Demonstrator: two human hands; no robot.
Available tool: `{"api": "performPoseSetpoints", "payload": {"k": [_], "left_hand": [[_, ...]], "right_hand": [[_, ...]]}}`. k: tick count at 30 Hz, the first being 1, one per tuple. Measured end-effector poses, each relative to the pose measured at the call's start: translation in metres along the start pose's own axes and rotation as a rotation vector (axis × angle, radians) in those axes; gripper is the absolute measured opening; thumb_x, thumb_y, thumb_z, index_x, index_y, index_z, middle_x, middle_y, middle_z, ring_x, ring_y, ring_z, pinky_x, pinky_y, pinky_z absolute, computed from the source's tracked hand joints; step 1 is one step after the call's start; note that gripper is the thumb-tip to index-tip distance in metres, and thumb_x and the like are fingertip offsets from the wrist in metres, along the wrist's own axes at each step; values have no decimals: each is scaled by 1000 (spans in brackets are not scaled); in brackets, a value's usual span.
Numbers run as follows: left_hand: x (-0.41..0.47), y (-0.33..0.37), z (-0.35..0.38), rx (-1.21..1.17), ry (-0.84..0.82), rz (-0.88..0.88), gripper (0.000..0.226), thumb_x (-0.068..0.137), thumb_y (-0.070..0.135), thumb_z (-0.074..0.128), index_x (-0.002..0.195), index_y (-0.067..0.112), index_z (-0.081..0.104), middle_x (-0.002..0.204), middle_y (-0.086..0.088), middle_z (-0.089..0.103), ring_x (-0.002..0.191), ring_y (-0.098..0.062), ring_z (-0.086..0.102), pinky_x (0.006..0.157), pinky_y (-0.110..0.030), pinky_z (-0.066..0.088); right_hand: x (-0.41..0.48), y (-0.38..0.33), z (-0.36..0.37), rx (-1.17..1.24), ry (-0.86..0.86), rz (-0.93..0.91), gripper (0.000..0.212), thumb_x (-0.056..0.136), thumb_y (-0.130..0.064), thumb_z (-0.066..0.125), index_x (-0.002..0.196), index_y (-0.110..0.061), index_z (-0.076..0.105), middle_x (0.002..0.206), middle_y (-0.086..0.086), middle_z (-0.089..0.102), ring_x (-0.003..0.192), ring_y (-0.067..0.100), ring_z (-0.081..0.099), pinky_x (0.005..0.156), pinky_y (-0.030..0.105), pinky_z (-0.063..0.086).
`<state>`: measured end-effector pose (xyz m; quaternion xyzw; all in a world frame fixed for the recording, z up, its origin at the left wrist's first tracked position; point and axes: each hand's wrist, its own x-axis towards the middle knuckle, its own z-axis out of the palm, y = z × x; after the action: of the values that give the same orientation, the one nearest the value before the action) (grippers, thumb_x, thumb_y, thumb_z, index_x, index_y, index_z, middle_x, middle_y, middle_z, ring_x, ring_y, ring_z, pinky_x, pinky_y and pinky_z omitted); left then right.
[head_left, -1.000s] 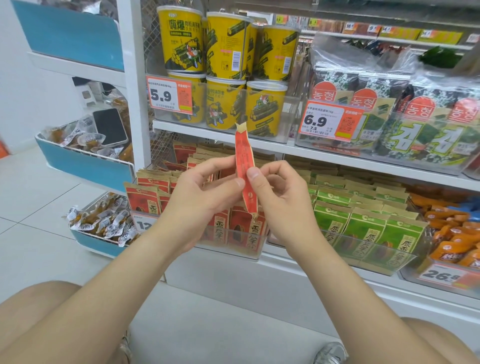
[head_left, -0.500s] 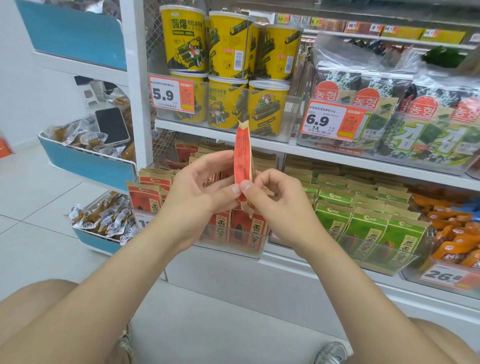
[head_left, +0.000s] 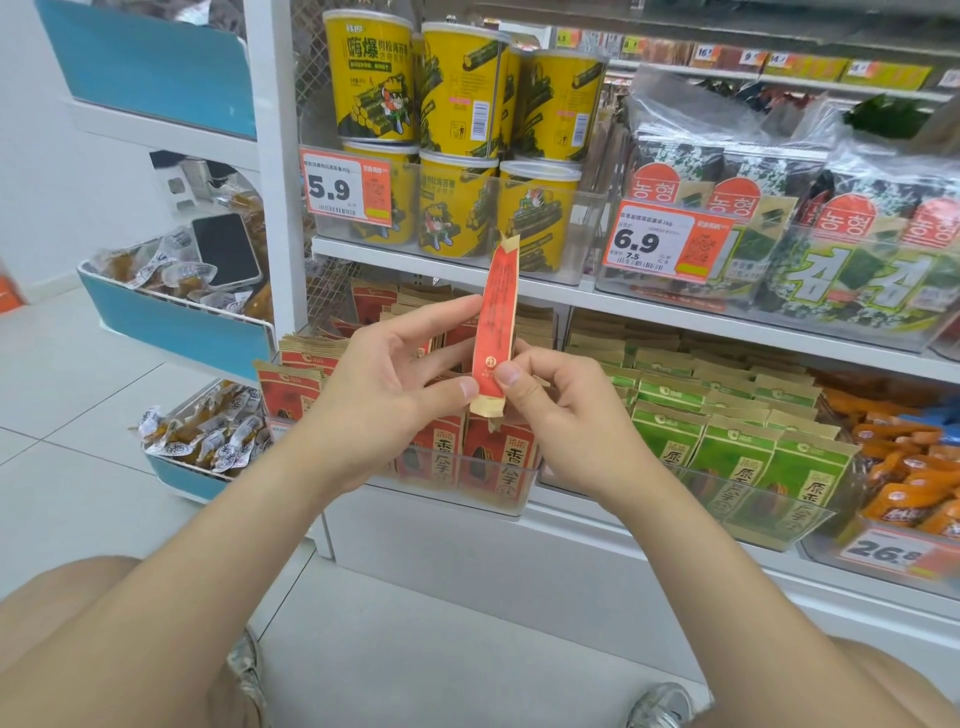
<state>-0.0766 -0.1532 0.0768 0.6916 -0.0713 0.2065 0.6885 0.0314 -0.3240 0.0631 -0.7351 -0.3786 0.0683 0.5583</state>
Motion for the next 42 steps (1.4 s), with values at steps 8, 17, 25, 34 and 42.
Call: {"api": "performPoseSetpoints", "payload": {"k": [8, 17, 25, 34, 42], "left_hand": [[1, -1, -9, 24, 42, -63, 81, 91, -20, 69, 160, 17, 46, 155, 2, 61, 139, -18, 62, 114, -42, 53], [-5, 6, -2, 56, -41, -106, 63, 93, -19, 67, 147, 14, 60, 141, 0, 71, 131, -20, 68, 105, -35, 58], [-8, 4, 11, 97, 122, -204, 26, 101, 15, 73, 125, 9, 63, 106, -7, 83, 96, -26, 82, 69, -34, 65], [-1, 3, 9, -11, 92, -308, 27, 112, 10, 53, 132, 10, 71, 113, -15, 81, 107, -32, 79, 87, -43, 67], [-2, -2, 17, 156, 183, -329, 48, 116, 42, 37, 117, 16, 77, 107, -2, 83, 100, -17, 79, 86, -33, 64]], "right_hand": [[-1, 0, -7, 109, -130, -81, 31, 111, -27, 58, 94, -12, 79, 131, -1, 76, 149, 0, 45, 116, 51, 46], [-8, -4, 0, 131, -36, 22, 16, 89, -28, 88, 75, -22, 83, 101, 0, 84, 141, -7, 51, 116, 38, 47], [-13, -9, 14, -125, 197, -10, 85, 51, -38, 109, 111, -35, 48, 105, -10, 74, 83, 11, 73, 74, 41, 62], [-2, -12, 7, 354, 188, 198, 39, 99, -27, 76, 136, -20, 65, 116, 8, 80, 104, 28, 79, 94, 54, 64], [-7, -11, 0, 131, 34, 86, 36, 90, -5, 85, 121, -16, 69, 110, 2, 81, 105, 26, 76, 96, 46, 62]]}}
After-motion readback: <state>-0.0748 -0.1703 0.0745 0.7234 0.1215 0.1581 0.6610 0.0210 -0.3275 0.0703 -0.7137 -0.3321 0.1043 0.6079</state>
